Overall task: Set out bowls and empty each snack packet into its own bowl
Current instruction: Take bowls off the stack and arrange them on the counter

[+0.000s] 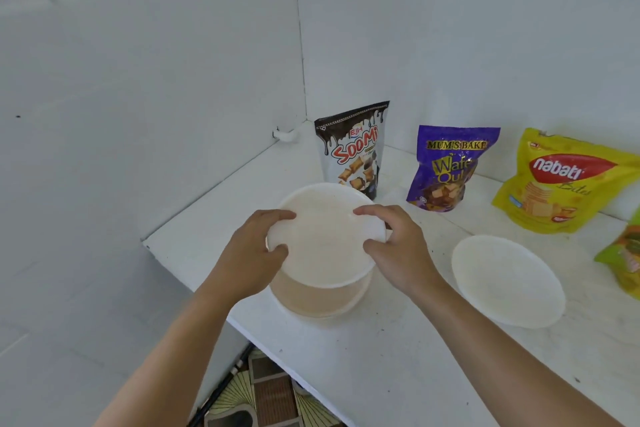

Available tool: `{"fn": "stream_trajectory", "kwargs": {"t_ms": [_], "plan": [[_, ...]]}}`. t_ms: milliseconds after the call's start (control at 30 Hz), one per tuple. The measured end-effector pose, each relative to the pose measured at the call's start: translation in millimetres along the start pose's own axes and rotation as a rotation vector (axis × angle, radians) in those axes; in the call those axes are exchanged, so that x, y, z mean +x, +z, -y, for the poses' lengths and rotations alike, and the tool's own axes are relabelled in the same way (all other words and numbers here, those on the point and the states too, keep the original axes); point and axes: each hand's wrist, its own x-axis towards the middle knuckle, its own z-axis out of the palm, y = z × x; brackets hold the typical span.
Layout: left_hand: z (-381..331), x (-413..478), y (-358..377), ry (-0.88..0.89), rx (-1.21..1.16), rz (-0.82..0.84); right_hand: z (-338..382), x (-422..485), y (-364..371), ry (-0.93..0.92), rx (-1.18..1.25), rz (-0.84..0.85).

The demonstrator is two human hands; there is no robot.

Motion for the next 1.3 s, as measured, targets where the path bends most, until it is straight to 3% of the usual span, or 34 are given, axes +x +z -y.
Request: {"fn": "stream_trajectory", "kwargs": {"t_ms": [367,533,767,1033,1300], "plan": [[-131,29,43,0.258,-0.278,0.065,23,-20,-135,-0.108,0.117,-0.382],[-187,29,116,0.344,-0.317,0.208,-3,-56,-216,-0.043,0.079,-0.499],[-239,6,252,0.335,-0.308,0.45,-89,-122,-308,0.167,0.061,-0.618],[-234,-27,371,0.2,-0.248,0.559,-185,-163,-338,0.376,-0.091,-0.622],[-204,-29,399,0.086,-0.124,0.532,-226,-163,-315,0.442,-0.127,-0.494]]}}
